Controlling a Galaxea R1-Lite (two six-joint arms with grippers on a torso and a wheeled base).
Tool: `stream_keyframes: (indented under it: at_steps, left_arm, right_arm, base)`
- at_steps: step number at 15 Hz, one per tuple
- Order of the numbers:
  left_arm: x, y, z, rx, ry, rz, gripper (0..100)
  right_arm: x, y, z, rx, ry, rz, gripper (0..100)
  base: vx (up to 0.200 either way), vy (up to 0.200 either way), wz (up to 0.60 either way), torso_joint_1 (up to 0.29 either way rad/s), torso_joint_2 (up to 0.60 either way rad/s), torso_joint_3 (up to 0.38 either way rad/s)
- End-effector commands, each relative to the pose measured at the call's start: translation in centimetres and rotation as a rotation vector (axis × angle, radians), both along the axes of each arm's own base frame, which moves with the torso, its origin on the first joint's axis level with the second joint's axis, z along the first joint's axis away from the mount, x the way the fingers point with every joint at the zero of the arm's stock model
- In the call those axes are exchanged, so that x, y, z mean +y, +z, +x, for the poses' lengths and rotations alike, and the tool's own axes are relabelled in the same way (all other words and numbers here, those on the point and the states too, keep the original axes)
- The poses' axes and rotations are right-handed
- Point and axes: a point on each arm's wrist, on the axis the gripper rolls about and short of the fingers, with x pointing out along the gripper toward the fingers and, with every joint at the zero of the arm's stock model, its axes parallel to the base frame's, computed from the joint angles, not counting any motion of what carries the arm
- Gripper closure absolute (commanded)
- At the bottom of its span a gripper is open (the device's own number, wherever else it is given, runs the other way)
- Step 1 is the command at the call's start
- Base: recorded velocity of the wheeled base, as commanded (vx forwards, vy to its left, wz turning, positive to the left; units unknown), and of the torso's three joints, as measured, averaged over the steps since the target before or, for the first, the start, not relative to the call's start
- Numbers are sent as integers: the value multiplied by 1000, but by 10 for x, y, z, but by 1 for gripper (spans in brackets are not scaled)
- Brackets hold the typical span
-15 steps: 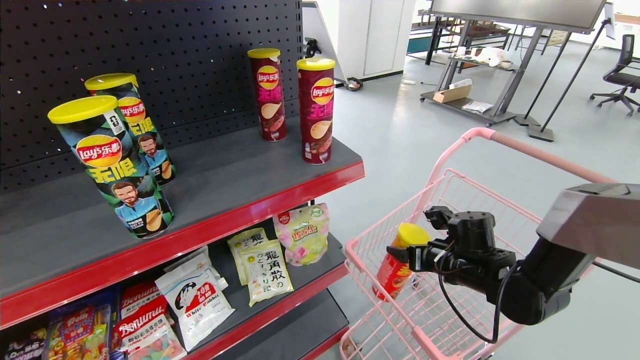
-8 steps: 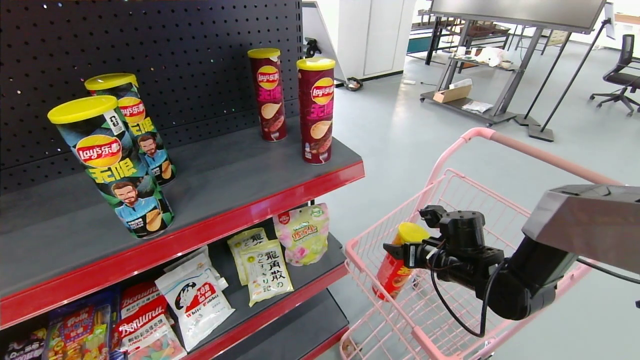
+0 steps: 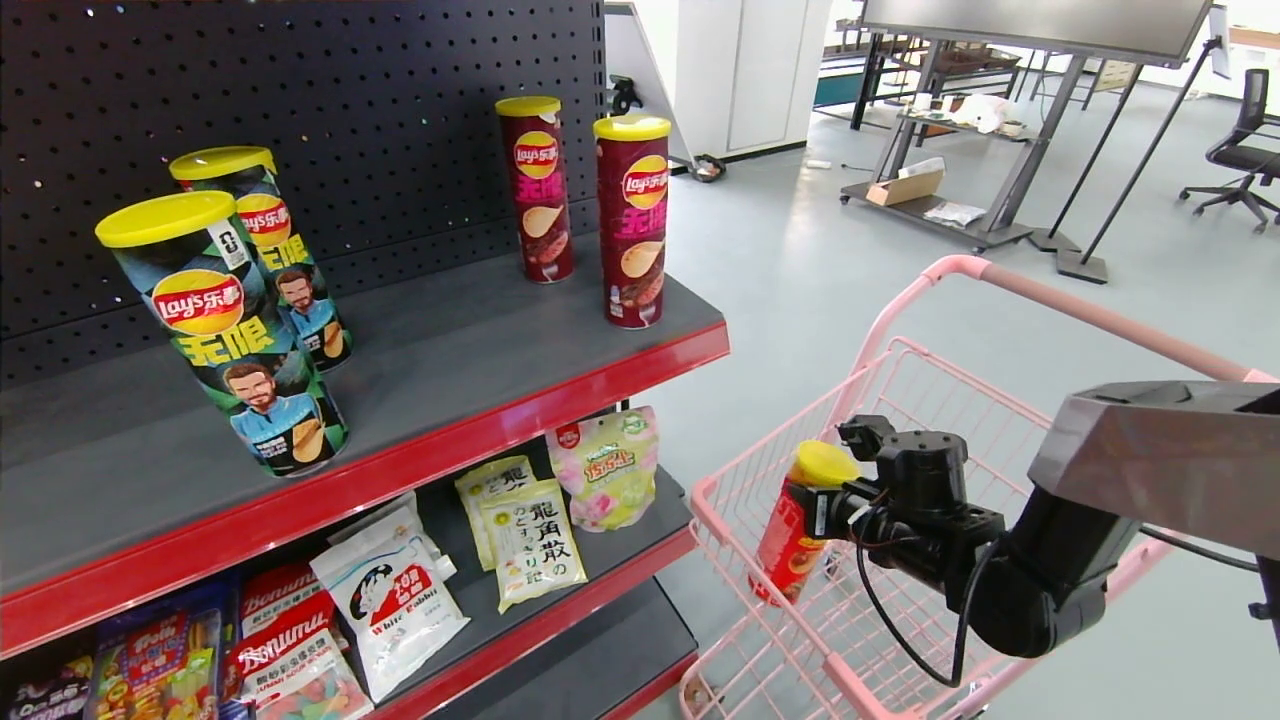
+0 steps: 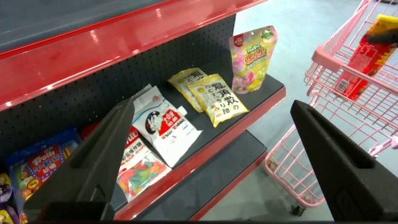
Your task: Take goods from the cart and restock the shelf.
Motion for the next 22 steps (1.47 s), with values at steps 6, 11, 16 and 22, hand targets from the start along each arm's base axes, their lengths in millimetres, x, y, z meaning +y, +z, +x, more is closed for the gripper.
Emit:
stream_keyframes:
  at_steps: [6, 11, 16, 22]
  left_arm:
    - [0, 0, 0, 0, 0, 0, 0]
    - [0, 0, 0, 0, 0, 0, 0]
    - [0, 0, 0, 2, -2, -1, 0]
    - [0, 0, 0, 2, 0, -1, 0]
  right_arm:
    - [-17, 170, -45, -386, 51, -91, 100]
    - [-69, 256, -169, -324, -41, -204, 100]
    - [-112, 234, -275, -214, -162, -257, 100]
    - [-117, 211, -303, -235, -190, -263, 100]
  base:
    - [0, 0, 0, 0, 0, 0]
    - [0, 0, 0, 0, 0, 0]
    - [0, 0, 0, 0, 0, 0]
    - [0, 0, 0, 0, 0, 0]
